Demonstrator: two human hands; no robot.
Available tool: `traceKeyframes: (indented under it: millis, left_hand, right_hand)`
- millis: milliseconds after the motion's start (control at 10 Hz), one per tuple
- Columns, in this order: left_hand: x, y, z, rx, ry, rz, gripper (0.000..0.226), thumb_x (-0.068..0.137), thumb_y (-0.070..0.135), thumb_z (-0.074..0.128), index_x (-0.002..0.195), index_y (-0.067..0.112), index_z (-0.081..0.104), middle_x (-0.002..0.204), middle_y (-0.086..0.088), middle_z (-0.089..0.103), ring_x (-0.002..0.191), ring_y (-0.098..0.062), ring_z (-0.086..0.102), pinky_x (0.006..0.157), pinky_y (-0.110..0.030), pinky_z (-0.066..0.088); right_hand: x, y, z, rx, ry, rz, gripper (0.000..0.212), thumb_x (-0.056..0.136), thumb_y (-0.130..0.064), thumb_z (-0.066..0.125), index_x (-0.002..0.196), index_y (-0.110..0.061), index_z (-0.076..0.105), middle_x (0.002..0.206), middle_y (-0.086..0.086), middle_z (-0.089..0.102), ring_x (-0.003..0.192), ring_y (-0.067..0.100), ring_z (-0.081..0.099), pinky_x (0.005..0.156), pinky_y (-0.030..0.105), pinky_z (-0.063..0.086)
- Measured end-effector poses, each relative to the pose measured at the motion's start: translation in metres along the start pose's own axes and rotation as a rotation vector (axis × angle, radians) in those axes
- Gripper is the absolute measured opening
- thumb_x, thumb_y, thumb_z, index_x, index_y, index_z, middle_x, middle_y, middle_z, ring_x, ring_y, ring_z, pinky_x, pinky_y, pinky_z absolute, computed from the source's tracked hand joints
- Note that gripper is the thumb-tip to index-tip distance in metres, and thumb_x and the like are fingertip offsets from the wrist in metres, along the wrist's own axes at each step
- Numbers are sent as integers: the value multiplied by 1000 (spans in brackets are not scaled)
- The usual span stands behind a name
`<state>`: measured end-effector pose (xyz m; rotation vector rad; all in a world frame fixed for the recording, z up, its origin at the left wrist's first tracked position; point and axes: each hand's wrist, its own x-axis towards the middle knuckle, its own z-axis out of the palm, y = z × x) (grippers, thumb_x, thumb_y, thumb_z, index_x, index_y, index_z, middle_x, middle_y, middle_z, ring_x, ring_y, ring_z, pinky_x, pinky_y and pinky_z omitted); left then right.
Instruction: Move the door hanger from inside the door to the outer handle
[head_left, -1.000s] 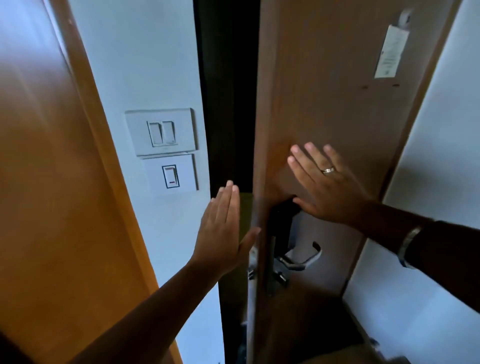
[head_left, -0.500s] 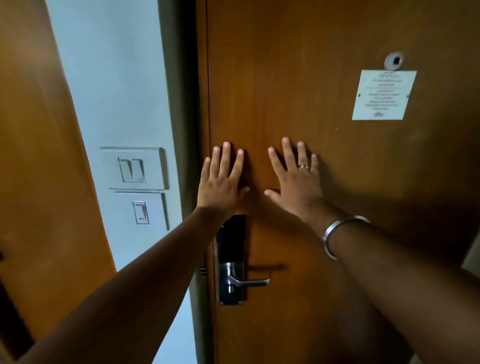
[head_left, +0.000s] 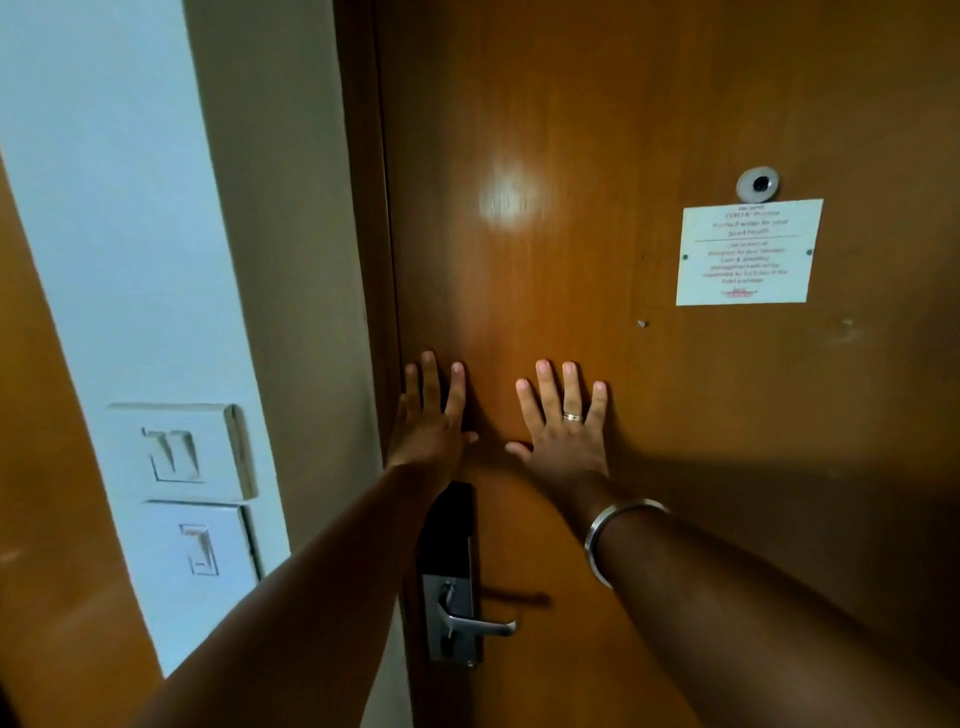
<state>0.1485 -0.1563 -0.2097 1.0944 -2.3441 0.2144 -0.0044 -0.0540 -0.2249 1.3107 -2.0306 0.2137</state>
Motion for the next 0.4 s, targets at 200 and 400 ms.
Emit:
traceKeyframes:
  millis: [200,400]
  left_hand:
    - [15,-5,14,38,17,16,105,93,53,54,137,32,-40,148,-7,-46,138,-31,-37,112,-45,-6]
    - [-1,-4,9,11,87,55,101,91,59,49,144,34,-33,155,-6,-36,142,-29,-32,116,-48,-6]
  right_hand:
    - [12,4,13,4,42,-21,89,93,-65,34,150,-19,-17,154,14,-29,144,40,-22,112,65,-10]
    - [-3,7,-13,26,134,-11,89,83,-60,58,155,-19,27,163,17,21,149,40,21,116,63,21]
